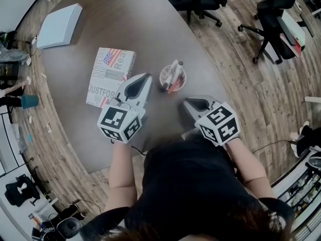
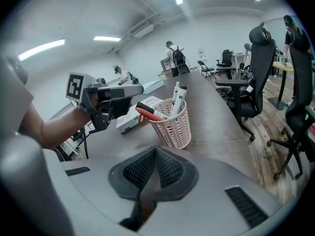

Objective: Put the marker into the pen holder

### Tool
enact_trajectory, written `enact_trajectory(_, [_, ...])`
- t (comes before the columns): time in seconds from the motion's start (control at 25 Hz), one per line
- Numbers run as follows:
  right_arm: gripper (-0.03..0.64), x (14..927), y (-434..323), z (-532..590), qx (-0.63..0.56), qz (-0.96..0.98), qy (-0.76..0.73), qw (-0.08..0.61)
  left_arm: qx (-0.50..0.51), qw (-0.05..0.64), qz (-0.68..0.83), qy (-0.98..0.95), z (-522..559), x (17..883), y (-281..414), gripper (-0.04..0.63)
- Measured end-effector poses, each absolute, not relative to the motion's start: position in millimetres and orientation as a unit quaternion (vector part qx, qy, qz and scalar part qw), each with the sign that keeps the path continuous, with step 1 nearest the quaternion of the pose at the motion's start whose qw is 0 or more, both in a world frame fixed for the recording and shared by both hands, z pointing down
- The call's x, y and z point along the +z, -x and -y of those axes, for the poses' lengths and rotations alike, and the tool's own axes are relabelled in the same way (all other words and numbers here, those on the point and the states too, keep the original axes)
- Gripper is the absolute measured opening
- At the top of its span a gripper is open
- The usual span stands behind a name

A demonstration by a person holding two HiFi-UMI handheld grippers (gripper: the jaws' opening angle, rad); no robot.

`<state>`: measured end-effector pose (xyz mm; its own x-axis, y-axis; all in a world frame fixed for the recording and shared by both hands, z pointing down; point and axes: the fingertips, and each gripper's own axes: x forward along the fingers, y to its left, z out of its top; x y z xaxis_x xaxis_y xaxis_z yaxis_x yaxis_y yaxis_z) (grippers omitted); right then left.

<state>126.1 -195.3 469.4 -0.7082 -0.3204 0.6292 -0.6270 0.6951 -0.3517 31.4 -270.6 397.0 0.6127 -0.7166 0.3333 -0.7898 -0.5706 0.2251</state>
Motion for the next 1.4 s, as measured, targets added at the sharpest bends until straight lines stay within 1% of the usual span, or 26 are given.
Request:
enact_trajectory(0.16, [0.018, 465, -125, 197, 0.278, 0.879, -0.281, 0.267, 0.114, 0.189, 0.443, -0.869, 260, 405, -19, 0.035])
enact_trajectory(0.32, [0.018, 461, -124, 198, 0.273, 0.879, -0.289, 0.265, 0.122, 0.215, 0.455, -0.856, 248, 418, -11, 0.032])
enact_trajectory(0.8, [0.018, 457, -125, 199, 0.266, 0.879, -0.293, 0.266, 0.139, 0.261, 0.473, -0.83, 220, 445, -4, 0.032])
enact_trajectory(1.4, [0.018, 455, -129, 203, 0.249, 0.878, -0.303, 0.274, 0.153, 0.286, 0.473, -0.819, 195, 457, -10, 0.032])
